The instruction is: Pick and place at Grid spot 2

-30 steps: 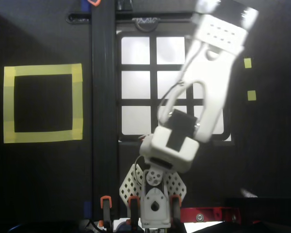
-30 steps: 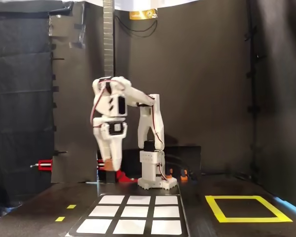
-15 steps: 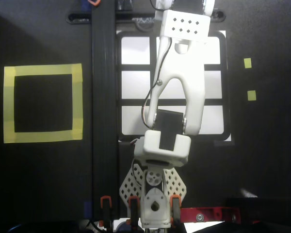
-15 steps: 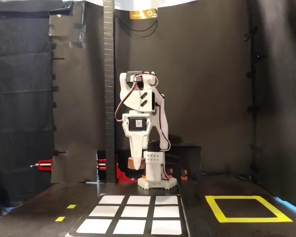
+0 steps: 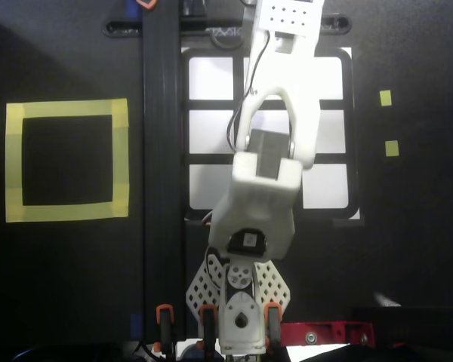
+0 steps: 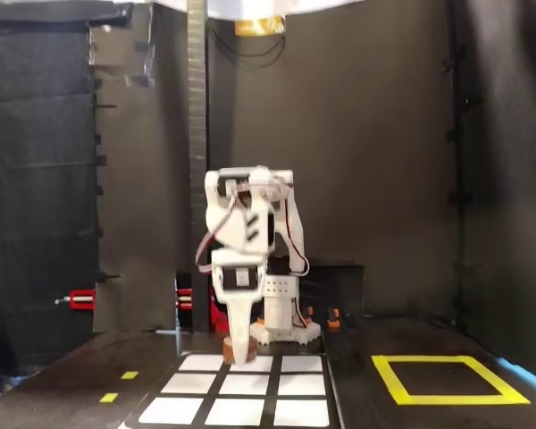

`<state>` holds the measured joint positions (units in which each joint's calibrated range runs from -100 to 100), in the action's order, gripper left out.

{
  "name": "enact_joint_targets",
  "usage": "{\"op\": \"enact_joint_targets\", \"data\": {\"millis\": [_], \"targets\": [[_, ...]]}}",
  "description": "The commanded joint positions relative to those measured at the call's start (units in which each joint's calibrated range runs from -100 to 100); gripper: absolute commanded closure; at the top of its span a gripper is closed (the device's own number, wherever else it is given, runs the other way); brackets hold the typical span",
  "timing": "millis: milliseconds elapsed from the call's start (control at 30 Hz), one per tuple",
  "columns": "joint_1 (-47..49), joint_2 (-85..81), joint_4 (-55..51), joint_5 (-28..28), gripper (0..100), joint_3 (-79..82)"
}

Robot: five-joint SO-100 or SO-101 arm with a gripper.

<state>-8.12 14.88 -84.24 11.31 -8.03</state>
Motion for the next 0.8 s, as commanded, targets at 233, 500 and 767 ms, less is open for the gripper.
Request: {"op": "enact_joint_targets", "data": {"millis": [233, 500, 767], "targets": [[0.4, 7.4, 4.8, 0.1, 90, -0.4], [-0.8, 9.8, 7.0, 1.2, 90, -0.3], [-0.5, 10.6, 7.2, 2.1, 89, 1.2]]}}
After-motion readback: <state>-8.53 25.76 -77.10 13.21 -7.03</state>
